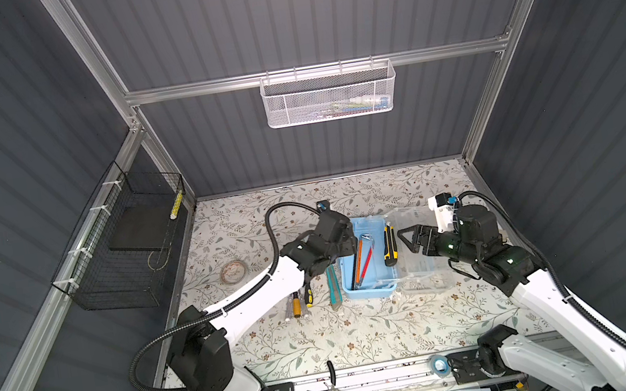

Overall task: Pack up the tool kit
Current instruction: 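Open the left gripper to drop the knife and withdraw it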

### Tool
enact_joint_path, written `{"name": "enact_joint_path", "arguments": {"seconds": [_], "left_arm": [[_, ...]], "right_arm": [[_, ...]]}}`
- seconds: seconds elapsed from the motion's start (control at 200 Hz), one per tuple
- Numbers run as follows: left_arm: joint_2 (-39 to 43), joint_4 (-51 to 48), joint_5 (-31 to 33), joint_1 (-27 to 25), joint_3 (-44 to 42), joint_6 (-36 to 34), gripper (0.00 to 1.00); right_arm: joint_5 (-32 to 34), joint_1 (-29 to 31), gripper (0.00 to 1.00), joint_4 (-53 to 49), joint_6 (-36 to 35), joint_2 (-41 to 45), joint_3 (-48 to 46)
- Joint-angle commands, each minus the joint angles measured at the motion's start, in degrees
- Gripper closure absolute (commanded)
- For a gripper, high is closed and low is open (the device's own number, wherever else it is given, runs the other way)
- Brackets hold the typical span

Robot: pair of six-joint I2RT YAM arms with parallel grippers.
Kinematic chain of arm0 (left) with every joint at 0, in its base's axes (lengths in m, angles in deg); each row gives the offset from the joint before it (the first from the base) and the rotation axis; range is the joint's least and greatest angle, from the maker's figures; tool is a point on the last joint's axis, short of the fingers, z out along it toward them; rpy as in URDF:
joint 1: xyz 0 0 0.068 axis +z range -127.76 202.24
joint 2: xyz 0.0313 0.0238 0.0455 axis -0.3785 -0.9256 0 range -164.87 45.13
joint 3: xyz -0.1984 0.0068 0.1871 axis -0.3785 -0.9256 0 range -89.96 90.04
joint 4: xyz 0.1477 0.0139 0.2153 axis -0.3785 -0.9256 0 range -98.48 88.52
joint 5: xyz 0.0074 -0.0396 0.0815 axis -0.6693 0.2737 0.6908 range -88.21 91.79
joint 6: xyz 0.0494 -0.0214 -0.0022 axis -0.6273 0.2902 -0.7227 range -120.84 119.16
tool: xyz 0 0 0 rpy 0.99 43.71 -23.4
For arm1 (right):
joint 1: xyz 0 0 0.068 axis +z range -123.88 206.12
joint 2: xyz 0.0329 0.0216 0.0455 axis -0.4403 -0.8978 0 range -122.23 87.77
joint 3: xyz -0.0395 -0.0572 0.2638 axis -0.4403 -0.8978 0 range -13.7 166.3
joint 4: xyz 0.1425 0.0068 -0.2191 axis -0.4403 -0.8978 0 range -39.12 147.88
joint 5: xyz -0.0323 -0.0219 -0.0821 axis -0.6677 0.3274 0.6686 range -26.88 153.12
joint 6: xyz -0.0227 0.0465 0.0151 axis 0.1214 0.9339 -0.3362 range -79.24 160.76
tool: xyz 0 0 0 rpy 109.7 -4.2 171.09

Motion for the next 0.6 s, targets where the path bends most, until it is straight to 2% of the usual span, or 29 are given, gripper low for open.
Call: {"name": "enact_joint_path", "arguments": {"seconds": [0.0,0.255,0.59], "left_arm": [[2.56,-2.57,-2.64,3.16,-2.62,-2.30,0.28],[1.02,-2.26,-4.64,3.51,-3.51,-2.20,0.28],[-4.92,-1.12,-6.82,3.58,-4.82,-1.72,0.33]], "right_arm": [[2.61,2.23,0.20,-2.33,-0.23,-0.32,1.93],[8.09,6.26,0.20,-9.28,0.30,2.39,5.34],[8.11,6.34,0.20,-9.31,3.68,7.53,-1.17]]}}
